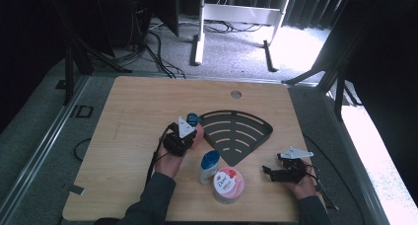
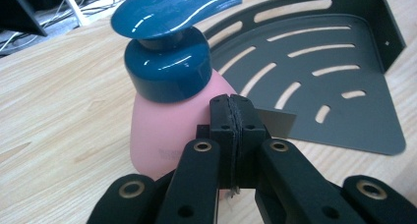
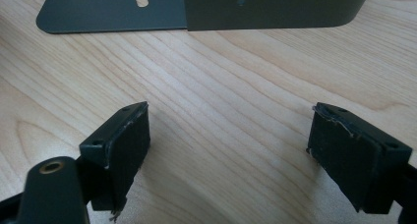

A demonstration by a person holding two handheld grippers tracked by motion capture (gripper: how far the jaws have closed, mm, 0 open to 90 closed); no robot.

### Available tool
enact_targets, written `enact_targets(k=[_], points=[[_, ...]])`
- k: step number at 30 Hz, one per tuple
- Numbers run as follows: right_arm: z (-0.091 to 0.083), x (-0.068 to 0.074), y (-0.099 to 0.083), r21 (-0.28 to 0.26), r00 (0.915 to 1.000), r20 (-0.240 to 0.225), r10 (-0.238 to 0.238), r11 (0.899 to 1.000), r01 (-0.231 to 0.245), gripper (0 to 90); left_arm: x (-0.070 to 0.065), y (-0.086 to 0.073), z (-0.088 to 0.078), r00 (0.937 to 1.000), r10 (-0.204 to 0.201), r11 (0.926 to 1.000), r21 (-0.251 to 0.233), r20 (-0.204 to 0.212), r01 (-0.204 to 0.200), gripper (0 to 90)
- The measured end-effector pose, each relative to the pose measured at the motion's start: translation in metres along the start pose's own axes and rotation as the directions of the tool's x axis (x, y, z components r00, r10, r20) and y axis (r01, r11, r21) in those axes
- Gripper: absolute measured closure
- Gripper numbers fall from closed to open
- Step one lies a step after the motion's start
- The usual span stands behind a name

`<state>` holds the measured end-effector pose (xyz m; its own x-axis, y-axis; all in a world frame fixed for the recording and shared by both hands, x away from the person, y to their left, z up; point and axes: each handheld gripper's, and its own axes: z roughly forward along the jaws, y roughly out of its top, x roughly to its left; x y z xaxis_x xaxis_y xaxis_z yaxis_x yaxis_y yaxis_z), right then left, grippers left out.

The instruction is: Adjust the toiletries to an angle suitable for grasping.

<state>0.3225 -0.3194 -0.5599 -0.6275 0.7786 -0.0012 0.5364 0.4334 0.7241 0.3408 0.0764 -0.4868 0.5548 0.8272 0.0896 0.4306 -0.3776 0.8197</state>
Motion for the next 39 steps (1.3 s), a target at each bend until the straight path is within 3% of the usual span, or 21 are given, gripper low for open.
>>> enact_targets(k=[11, 13, 18, 19, 26, 27, 32, 35, 36, 39], points=[[0.0, 0.0, 0.0, 0.0, 1.0, 0.0, -0.002, 1.0, 0.002, 15.7, 0.012, 0.002, -0.001, 0.9996, -0.025, 0.9997, 0.006, -0.017, 0.025, 89.1], [0.0, 0.0, 0.0, 0.0, 1.0, 0.0, -0.002, 1.0, 0.002, 15.7, 0.011, 0.002, -0.005, 0.9992, -0.04, 0.9992, 0.0, 0.007, 0.04, 89.1], [0.0, 0.0, 0.0, 0.0, 1.0, 0.0, -0.002, 1.0, 0.002, 15.7, 0.006, 0.003, -0.021, 0.9975, -0.024, 0.9995, -0.019, 0.066, 0.025, 89.1], [0.0, 0.0, 0.0, 0.0, 1.0, 0.0, -0.001, 1.0, 0.001, 15.7, 0.002, 0.003, -0.028, 0.995, -0.019, 0.9994, -0.027, 0.098, 0.022, 89.1], [0.0, 0.0, 0.0, -0.001, 1.0, 0.001, -0.002, 1.0, 0.002, 15.7, -0.009, -0.002, -0.054, 0.9802, 0.015, 0.9989, -0.046, 0.198, -0.006, 87.6], [0.0, 0.0, 0.0, -0.001, 1.0, 0.001, -0.002, 1.0, 0.002, 15.7, -0.009, -0.002, -0.054, 0.9802, 0.015, 0.9989, -0.046, 0.198, -0.006, 87.6], [0.0, 0.0, 0.0, 0.0, 1.0, 0.001, -0.002, 1.0, 0.002, 15.7, -0.021, -0.01, -0.075, 0.9666, 0.036, 0.9979, -0.061, 0.254, -0.022, 87.6], [0.0, 0.0, 0.0, -0.001, 1.0, 0.001, -0.002, 1.0, 0.002, 15.7, -0.025, -0.012, -0.081, 0.9637, 0.05, 0.9976, -0.06, 0.262, -0.035, 87.6], [0.0, 0.0, 0.0, 0.0, 1.0, 0.001, -0.002, 1.0, 0.002, 15.7, -0.028, -0.014, -0.087, 0.9584, 0.05, 0.9974, -0.063, 0.281, -0.033, 87.6], [0.0, 0.0, 0.0, 0.0, 1.0, 0.001, -0.003, 1.0, 0.003, 15.7, -0.032, -0.019, -0.095, 0.9532, 0.062, 0.997, -0.062, 0.296, -0.046, 87.8]])
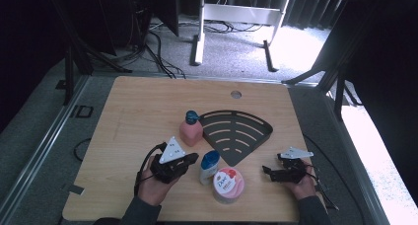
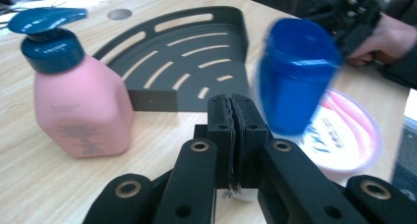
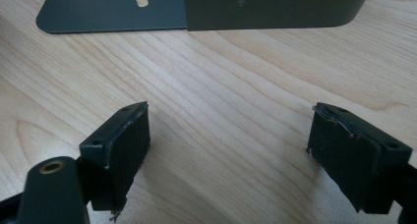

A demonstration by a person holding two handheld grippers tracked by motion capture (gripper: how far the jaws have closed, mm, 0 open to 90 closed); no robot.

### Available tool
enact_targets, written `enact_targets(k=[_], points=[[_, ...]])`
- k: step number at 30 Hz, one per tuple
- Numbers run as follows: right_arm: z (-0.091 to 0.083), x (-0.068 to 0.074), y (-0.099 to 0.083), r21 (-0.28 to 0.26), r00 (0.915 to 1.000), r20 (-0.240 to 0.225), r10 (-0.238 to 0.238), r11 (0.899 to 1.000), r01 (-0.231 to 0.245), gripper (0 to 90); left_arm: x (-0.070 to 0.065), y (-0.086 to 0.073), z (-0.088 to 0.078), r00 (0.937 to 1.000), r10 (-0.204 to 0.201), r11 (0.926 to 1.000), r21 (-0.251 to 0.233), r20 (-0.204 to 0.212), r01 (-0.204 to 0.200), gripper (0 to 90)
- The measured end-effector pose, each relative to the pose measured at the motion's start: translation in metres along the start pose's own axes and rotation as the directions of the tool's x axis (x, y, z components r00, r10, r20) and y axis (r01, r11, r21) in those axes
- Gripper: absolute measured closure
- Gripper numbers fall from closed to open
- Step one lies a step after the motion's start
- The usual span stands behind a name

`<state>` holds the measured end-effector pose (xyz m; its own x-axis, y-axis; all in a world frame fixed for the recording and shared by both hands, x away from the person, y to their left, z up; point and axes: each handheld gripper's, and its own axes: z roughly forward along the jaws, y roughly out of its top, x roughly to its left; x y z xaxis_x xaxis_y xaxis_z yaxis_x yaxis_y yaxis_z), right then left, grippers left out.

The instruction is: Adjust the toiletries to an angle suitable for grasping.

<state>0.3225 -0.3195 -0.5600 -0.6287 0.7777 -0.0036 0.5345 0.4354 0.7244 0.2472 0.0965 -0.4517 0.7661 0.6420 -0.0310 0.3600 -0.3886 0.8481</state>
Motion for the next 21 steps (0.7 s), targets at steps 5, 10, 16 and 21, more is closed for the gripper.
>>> enact_targets(k=[5, 10, 16, 21], points=[[0.0, 0.0, 0.0, 0.0, 1.0, 0.0, 0.0, 1.0, 0.0, 15.7, -0.013, -0.008, -0.003, 0.9997, 0.011, 0.9999, 0.012, 0.022, -0.011, 89.4], [0.0, 0.0, 0.0, 0.0, 1.0, 0.0, 0.0, 1.0, 0.0, 15.7, -0.029, -0.009, 0.0, 0.9975, 0.056, 0.998, 0.028, 0.043, -0.058, 89.5], [0.0, 0.0, 0.0, 0.0, 1.0, 0.0, 0.0, 1.0, 0.0, 15.7, -0.039, -0.013, 0.019, 0.9922, 0.09, 0.9947, 0.042, 0.087, -0.093, 89.4], [0.0, 0.0, 0.0, 0.0, 1.0, 0.0, 0.0, 1.0, 0.0, 15.7, -0.045, -0.022, 0.036, 0.9908, 0.107, 0.9917, 0.062, 0.082, -0.113, 89.5]])
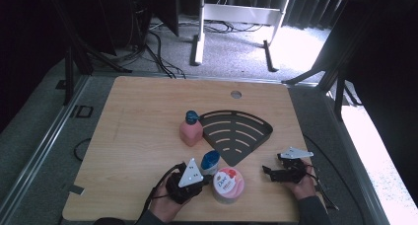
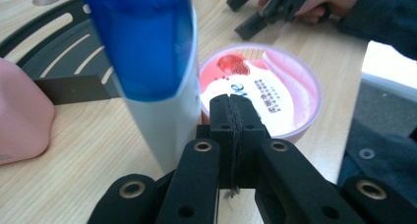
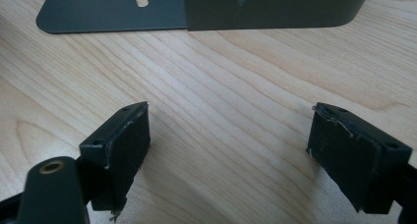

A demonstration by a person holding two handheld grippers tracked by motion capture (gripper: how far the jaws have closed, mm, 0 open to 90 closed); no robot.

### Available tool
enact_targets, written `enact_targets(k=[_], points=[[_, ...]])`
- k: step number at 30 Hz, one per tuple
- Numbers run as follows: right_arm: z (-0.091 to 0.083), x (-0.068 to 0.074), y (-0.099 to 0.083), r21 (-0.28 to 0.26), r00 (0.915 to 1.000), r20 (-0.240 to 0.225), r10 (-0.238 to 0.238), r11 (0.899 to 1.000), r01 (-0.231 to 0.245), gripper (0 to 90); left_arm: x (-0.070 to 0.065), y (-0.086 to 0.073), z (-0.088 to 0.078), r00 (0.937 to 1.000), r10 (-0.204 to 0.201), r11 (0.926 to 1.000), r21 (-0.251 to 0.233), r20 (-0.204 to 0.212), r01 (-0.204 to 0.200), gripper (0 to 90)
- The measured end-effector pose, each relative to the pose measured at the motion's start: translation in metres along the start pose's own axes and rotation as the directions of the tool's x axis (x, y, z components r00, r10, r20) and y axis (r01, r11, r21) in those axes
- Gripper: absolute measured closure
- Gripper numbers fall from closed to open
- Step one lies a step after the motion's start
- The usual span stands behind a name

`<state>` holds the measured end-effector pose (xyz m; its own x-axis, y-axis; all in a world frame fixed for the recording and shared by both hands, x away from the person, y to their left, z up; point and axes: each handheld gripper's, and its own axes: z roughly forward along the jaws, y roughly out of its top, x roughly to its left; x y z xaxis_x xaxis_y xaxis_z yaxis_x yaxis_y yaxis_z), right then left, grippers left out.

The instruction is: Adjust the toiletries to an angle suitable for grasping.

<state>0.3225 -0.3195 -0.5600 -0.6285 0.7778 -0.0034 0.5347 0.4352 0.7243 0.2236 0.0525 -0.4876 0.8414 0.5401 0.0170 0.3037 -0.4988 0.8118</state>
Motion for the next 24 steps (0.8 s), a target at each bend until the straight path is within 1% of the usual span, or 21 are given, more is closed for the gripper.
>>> enact_targets(k=[2, 3, 4, 6, 7, 8, 9, 10, 12, 13, 17, 18, 19, 20, 22, 24], points=[[0.0, 0.0, 0.0, 0.0, 1.0, 0.0, 0.0, 1.0, 0.0, 15.7, 0.0, -0.005, 0.005, 1.0, -0.003, 1.0, 0.001, 0.001, 0.003, 89.5], [0.0, 0.0, 0.0, 0.0, 1.0, 0.0, 0.0, 1.0, 0.0, 15.7, 0.0, -0.005, 0.005, 1.0, -0.003, 1.0, 0.001, 0.001, 0.003, 89.5], [0.0, 0.0, 0.0, 0.0, 1.0, 0.0, 0.0, 1.0, 0.0, 15.7, -0.001, -0.01, 0.009, 1.0, 0.0, 1.0, 0.008, -0.001, 0.0, 89.5], [0.0, 0.0, 0.0, 0.0, 1.0, 0.0, 0.0, 1.0, 0.0, 15.7, -0.003, -0.013, 0.014, 1.0, 0.001, 0.9997, 0.026, 0.001, -0.001, 89.5], [0.0, 0.0, 0.0, 0.0, 1.0, 0.0, 0.0, 1.0, 0.0, 15.7, -0.004, -0.015, 0.017, 1.0, 0.004, 0.9994, 0.036, -0.004, -0.004, 89.5], [0.0, 0.0, 0.0, 0.0, 1.0, 0.0, 0.0, 1.0, 0.0, 15.7, -0.004, -0.016, 0.019, 0.9998, 0.008, 0.999, 0.045, -0.018, -0.007, 89.6], [0.0, 0.0, 0.0, 0.0, 1.0, 0.0, 0.0, 1.0, 0.0, 15.7, -0.004, -0.016, 0.019, 0.9998, 0.008, 0.999, 0.045, -0.018, -0.007, 89.7], [0.0, 0.0, 0.0, 0.0, 1.0, 0.0, 0.0, 1.0, 0.0, 15.7, -0.003, -0.017, 0.02, 0.9996, 0.006, 0.9983, 0.057, -0.027, -0.005, 89.7], [0.0, 0.0, 0.0, 0.0, 1.0, 0.0, 0.0, 1.0, 0.0, 15.7, -0.002, -0.018, 0.021, 0.9995, 0.005, 0.9982, 0.06, -0.03, -0.003, 89.7], [0.0, 0.0, 0.0, 0.0, 1.0, 0.0, 0.0, 1.0, 0.0, 15.7, -0.001, -0.019, 0.023, 0.9994, -0.008, 0.9978, 0.065, -0.033, 0.01, 89.7], [0.0, 0.0, 0.0, 0.0, 1.0, 0.0, 0.0, 1.0, 0.0, 15.7, 0.0, -0.022, 0.027, 0.9993, -0.012, 0.997, 0.076, -0.036, 0.015, 89.7], [0.0, 0.0, 0.0, 0.0, 1.0, 0.0, 0.0, 1.0, 0.0, 15.7, -0.001, -0.022, 0.028, 0.9991, -0.012, 0.997, 0.076, -0.041, 0.015, 89.7], [0.0, 0.0, 0.0, 0.0, 1.0, 0.0, 0.0, 1.0, 0.0, 15.7, -0.002, -0.023, 0.031, 0.9984, -0.006, 0.9973, 0.072, -0.056, 0.01, 89.7], [0.0, 0.0, 0.0, 0.0, 1.0, 0.0, 0.0, 1.0, 0.0, 15.7, -0.002, -0.023, 0.031, 0.9984, -0.006, 0.9973, 0.072, -0.056, 0.01, 89.7], [0.0, 0.0, 0.0, 0.0, 1.0, 0.0, 0.0, 1.0, 0.0, 15.7, -0.004, -0.026, 0.036, 0.996, 0.01, 0.9972, 0.075, -0.089, -0.003, 89.8], [0.0, 0.0, 0.0, 0.0, 1.0, 0.0, 0.0, 1.0, 0.0, 15.7, -0.002, -0.027, 0.039, 0.9961, 0.002, 0.9968, 0.08, -0.088, 0.005, 89.8]])
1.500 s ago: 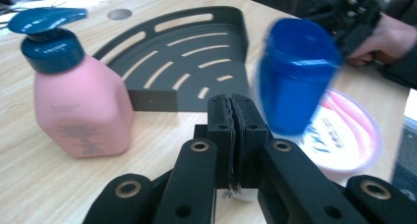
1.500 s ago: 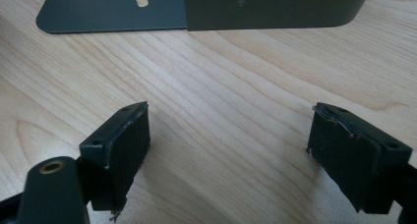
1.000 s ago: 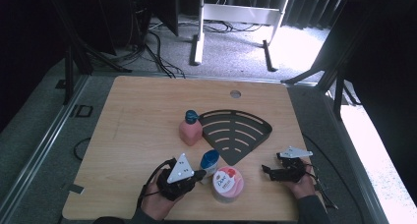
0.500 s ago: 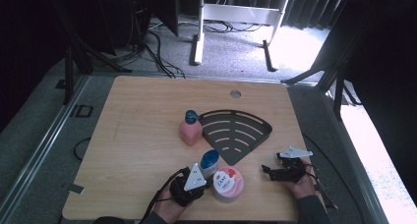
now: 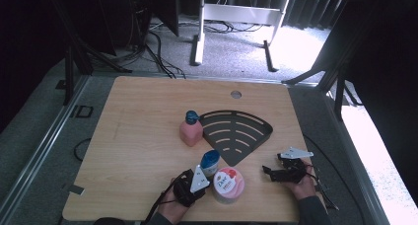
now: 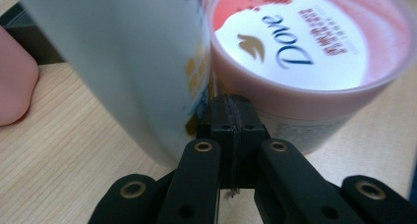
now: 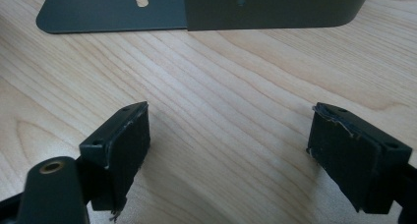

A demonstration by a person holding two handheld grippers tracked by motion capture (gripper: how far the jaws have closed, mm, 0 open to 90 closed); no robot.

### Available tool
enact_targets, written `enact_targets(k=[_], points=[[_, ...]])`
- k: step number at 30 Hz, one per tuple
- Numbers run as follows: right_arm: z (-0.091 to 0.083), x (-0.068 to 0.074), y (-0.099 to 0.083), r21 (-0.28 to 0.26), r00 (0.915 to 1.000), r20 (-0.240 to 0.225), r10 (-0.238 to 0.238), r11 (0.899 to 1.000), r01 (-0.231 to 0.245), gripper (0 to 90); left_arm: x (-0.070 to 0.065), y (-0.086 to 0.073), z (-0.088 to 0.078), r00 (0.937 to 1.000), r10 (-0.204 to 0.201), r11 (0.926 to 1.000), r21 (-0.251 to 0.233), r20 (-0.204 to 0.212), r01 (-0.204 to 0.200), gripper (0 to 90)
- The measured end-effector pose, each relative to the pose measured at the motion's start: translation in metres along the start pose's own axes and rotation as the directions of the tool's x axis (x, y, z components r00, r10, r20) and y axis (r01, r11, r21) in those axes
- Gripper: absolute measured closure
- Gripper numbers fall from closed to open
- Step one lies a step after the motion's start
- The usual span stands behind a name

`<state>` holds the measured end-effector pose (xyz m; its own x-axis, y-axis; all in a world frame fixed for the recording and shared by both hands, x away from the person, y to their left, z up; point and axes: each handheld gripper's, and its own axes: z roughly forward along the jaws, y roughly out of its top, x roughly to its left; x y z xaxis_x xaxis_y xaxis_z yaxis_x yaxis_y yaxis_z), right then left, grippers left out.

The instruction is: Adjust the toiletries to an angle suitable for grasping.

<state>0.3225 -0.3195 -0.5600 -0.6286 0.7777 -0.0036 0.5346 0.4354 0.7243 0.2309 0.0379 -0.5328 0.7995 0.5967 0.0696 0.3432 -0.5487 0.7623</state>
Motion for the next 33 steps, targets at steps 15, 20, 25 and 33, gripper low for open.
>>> enact_targets(k=[15, 20, 25, 33], points=[[0.0, 0.0, 0.0, 0.0, 1.0, 0.0, 0.0, 1.0, 0.0, 15.7, 0.012, 0.003, 0.018, 0.9988, 0.015, 0.9999, 0.004, -0.048, -0.015, 89.7], [0.0, 0.0, 0.0, 0.0, 1.0, 0.0, 0.0, 1.0, 0.0, 15.7, 0.019, 0.006, 0.026, 0.9981, 0.012, 0.9998, 0.018, -0.06, -0.011, 89.7], [0.0, 0.0, 0.0, 0.001, 1.0, 0.0, 0.001, 1.0, -0.001, 15.7, 0.029, 0.012, 0.034, 0.9949, 0.031, 0.999, 0.035, -0.096, -0.028, 89.6], [0.0, 0.0, 0.0, 0.001, 1.0, 0.0, 0.001, 1.0, -0.001, 15.7, 0.045, 0.02, 0.046, 0.9907, 0.023, 0.9985, 0.052, -0.134, -0.016, 89.7]])
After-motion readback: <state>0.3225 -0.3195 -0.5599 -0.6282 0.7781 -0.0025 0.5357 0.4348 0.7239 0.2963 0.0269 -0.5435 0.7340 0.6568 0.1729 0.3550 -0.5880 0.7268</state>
